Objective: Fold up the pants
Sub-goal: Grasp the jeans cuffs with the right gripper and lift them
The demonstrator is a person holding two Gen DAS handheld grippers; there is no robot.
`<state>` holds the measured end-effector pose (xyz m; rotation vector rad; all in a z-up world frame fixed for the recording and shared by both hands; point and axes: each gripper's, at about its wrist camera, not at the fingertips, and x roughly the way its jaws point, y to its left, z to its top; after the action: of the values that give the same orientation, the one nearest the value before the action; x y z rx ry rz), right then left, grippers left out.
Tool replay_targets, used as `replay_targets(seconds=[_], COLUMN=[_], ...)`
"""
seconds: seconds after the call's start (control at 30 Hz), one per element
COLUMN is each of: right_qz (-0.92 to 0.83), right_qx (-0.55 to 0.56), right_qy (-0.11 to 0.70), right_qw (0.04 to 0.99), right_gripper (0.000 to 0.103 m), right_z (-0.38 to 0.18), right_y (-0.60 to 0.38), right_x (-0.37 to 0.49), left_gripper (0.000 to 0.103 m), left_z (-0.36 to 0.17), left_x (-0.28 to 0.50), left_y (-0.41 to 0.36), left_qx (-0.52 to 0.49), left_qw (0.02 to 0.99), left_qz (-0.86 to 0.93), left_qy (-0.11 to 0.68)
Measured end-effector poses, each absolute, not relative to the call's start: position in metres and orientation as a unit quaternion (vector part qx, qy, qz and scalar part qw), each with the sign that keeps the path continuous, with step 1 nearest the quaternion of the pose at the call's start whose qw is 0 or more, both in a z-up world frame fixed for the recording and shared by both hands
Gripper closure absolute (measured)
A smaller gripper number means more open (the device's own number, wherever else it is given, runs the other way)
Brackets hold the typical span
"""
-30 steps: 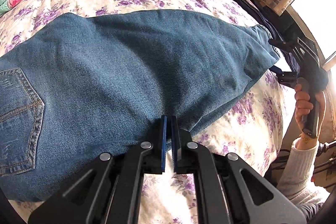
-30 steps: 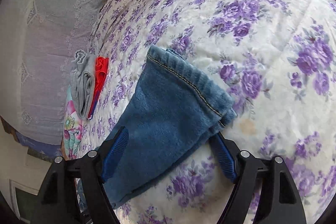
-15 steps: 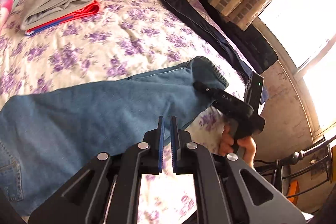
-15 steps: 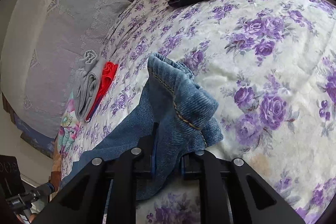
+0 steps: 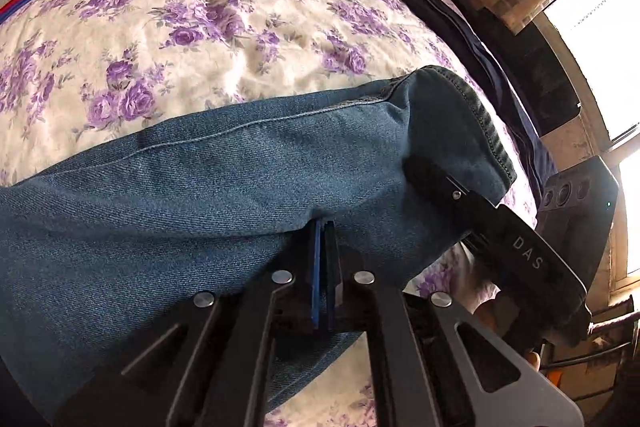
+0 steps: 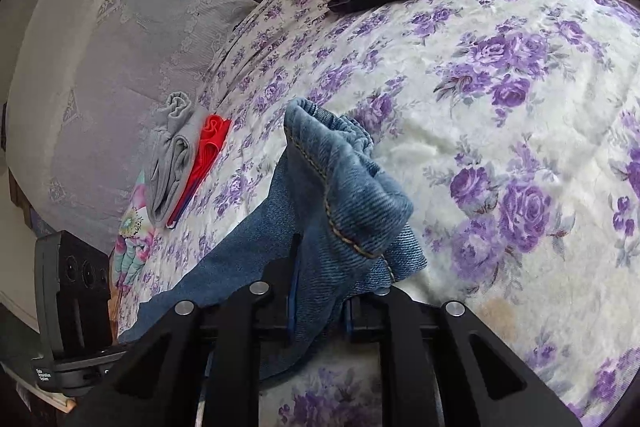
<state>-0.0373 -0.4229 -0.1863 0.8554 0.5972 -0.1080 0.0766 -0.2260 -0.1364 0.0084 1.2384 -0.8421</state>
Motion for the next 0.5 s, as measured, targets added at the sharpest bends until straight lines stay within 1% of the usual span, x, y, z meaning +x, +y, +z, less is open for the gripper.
replay_targets(seconds=[0.2,0.5], right_qz=[-0.052,-0.071], right_qx=[0.409,0.390], right_qy=[0.285,0.298], right_qw=[0.865,0.869], right_gripper=[0.088,0.088], right_z=[-0.186,-0.183], right_y=[-0.423,-0.419], right_x=[-0.037,-0.031], left_gripper=[0.100,0.100], left_z=[-0.133,-0.135], left_x=[0.065,0.075], left_y=[-0.228,-0.226], left_qx=[0.031,0.011], left_qw=[0.751,0.737], left_qz=[-0.372,-0.388], left_qy=[0.545,0.554])
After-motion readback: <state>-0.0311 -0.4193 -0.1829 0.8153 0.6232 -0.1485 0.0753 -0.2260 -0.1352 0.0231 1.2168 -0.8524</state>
